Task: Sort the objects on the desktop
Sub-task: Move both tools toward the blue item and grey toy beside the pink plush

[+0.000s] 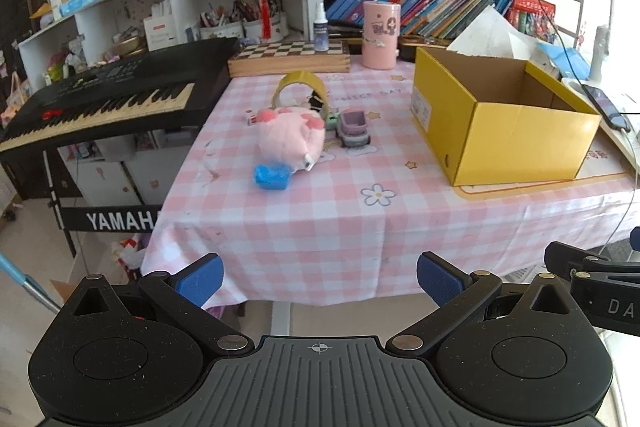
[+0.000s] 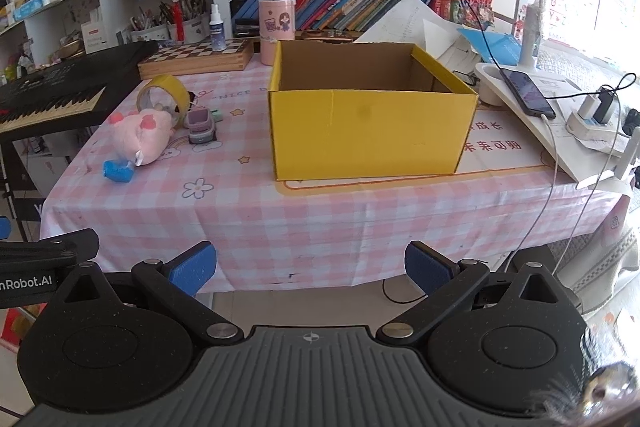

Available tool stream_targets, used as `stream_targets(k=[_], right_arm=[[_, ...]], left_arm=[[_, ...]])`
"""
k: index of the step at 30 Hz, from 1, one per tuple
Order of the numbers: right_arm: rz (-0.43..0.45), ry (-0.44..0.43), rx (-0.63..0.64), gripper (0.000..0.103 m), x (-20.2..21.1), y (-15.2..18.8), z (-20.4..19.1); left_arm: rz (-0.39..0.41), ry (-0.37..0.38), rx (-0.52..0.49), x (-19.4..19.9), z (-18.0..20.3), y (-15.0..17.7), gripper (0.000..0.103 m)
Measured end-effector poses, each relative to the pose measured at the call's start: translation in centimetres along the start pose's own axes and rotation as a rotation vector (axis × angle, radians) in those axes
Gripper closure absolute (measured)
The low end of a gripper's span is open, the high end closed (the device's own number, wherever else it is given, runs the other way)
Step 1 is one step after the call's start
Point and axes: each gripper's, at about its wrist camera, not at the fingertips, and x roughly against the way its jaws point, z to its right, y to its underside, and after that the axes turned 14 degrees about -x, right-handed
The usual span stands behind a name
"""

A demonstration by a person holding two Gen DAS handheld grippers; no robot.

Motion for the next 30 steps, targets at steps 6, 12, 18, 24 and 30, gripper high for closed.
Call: stream_targets(k=[6,12,18,24,30], right_arm=[[0.005,-0.016,0.021,0.002,0.2,0.2,-1.2],[0.002,-0.027,0.039,0.007,0.4,0.4,-2.1],[-0.012,-0.044,0.059,0.009,0.4,0.9,-3.2],[-0.029,-0.068,0.085,0.011,0.2,1.0,-4.1],[-0.041,-0.093,0.115,0.017,-0.1,0.8,-4.8]], left_arm=[[0.004,-0.001,0.021,0.4,-1.0,0.5,0.0],[0.0,0.016,0.046,0.4,-1.8,1.1,0.0],[0.001,0.012,0.055,0.6,-2.4,1.7,0.0],[-0.03,-0.023,0.075,0.4,-3.1,2.0,0.0],[-0.052,-0.042,0.09,0.2,-3.4,2.2,0.0]])
